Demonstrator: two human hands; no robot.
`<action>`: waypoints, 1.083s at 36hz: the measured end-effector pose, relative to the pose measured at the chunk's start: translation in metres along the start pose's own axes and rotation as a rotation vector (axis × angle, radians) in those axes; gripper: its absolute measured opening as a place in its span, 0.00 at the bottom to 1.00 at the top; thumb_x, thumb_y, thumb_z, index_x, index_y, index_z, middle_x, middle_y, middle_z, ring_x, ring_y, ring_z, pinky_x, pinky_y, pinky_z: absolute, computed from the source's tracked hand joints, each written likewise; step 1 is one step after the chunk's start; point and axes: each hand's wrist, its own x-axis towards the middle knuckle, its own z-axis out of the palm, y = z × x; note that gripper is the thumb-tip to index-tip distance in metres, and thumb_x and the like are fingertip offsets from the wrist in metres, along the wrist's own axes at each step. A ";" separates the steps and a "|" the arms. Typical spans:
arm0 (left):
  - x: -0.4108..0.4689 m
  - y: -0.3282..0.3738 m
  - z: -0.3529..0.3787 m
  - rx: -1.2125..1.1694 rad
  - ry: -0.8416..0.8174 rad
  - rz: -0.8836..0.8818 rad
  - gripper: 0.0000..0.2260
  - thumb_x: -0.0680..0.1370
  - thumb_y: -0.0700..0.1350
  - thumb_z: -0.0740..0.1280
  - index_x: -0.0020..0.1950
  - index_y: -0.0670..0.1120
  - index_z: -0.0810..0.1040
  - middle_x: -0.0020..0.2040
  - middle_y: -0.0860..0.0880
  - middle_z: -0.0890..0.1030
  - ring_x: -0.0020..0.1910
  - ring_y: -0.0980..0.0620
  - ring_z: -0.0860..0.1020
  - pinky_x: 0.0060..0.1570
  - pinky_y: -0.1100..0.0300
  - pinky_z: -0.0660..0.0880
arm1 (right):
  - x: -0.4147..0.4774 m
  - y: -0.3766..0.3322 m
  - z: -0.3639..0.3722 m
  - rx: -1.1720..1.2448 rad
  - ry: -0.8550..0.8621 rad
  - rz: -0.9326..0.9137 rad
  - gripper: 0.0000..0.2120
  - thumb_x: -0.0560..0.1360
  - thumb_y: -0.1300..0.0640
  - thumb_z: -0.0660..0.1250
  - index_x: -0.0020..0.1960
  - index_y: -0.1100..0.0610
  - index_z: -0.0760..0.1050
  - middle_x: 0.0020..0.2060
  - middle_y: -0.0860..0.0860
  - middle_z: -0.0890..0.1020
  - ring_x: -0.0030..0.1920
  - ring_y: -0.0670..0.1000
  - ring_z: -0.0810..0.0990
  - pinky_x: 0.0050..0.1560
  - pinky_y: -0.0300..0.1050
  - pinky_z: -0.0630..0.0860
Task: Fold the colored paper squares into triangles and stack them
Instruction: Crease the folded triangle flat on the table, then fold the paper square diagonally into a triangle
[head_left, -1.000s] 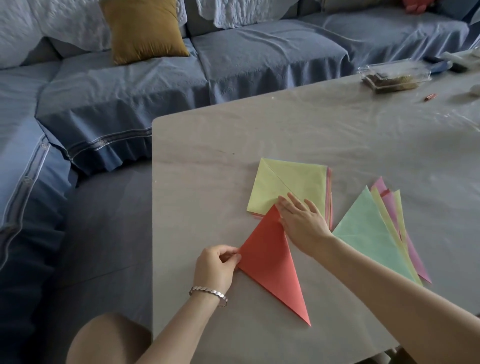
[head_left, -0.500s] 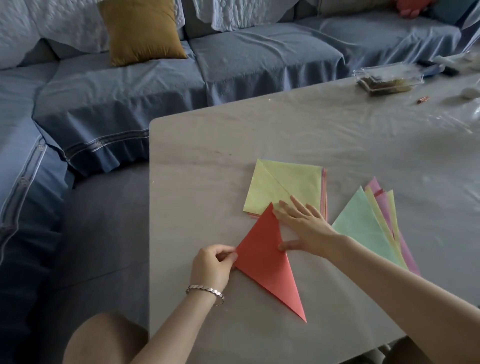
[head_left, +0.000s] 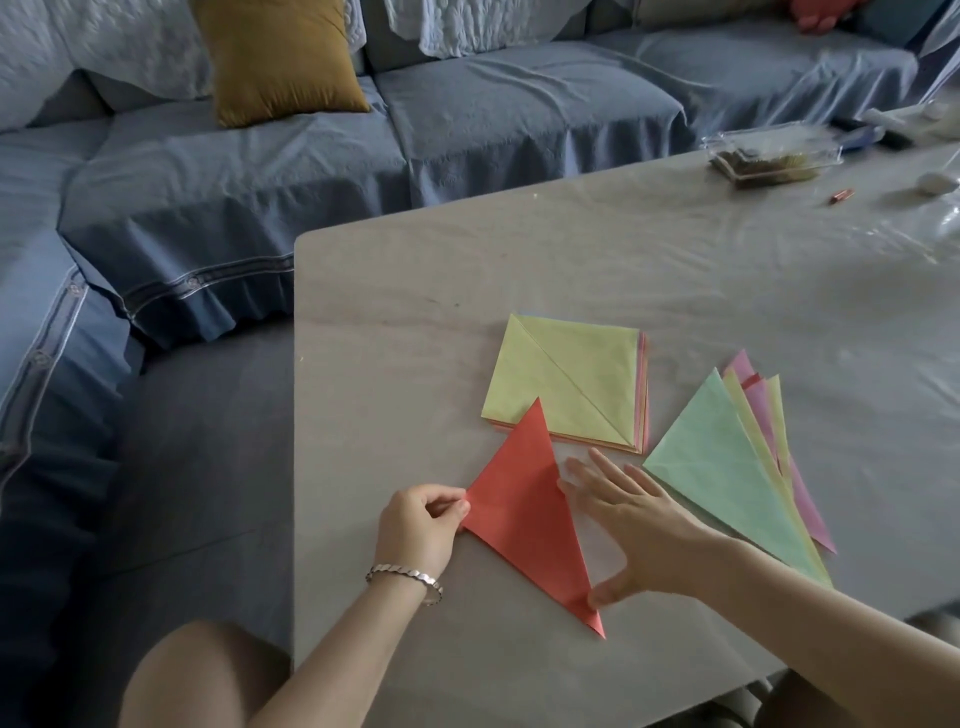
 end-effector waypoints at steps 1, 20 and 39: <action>0.000 0.000 0.000 -0.004 0.000 -0.002 0.05 0.72 0.36 0.69 0.43 0.45 0.83 0.32 0.55 0.80 0.27 0.69 0.76 0.29 0.77 0.69 | -0.002 -0.001 0.002 0.002 -0.007 -0.003 0.56 0.63 0.30 0.66 0.76 0.51 0.37 0.72 0.45 0.32 0.70 0.49 0.27 0.71 0.48 0.33; -0.019 0.038 0.011 -0.400 -0.022 0.079 0.09 0.72 0.34 0.69 0.38 0.47 0.81 0.29 0.52 0.79 0.26 0.60 0.77 0.30 0.68 0.76 | -0.019 -0.026 -0.006 1.196 0.737 0.132 0.24 0.72 0.62 0.69 0.58 0.37 0.68 0.53 0.51 0.77 0.48 0.42 0.80 0.49 0.41 0.79; 0.054 0.067 0.034 0.121 -0.055 0.014 0.23 0.75 0.42 0.65 0.69 0.48 0.65 0.67 0.47 0.69 0.64 0.49 0.70 0.57 0.58 0.69 | -0.012 0.029 -0.021 0.460 0.602 0.411 0.20 0.74 0.61 0.64 0.66 0.55 0.72 0.71 0.52 0.65 0.70 0.54 0.64 0.69 0.47 0.61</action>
